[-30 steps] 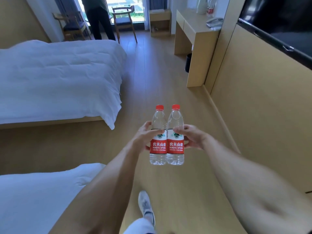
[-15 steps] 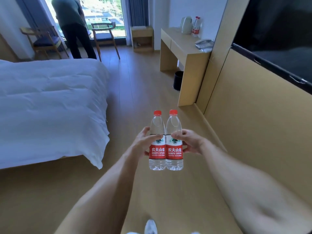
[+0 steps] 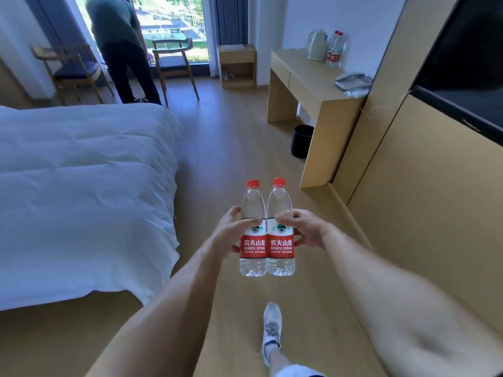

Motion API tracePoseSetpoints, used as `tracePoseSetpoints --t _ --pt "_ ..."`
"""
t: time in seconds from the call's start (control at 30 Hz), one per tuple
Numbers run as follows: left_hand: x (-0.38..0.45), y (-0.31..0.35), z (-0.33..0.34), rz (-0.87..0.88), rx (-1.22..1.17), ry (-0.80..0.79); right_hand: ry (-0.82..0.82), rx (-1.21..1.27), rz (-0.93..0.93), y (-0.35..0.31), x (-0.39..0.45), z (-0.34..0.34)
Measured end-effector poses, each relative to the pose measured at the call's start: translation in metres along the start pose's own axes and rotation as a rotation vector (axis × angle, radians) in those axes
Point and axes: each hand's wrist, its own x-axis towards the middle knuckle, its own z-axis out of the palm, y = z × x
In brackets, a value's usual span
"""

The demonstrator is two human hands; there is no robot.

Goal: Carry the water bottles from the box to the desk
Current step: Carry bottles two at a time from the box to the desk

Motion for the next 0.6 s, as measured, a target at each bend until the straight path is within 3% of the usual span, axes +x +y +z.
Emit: tracePoseSetpoints --t 0.6 --pt "0.282 0.159 -0.076 0.019 -0.035 0.088 -0.182 -0.020 -0.008 -0.189 0.306 -0.070"
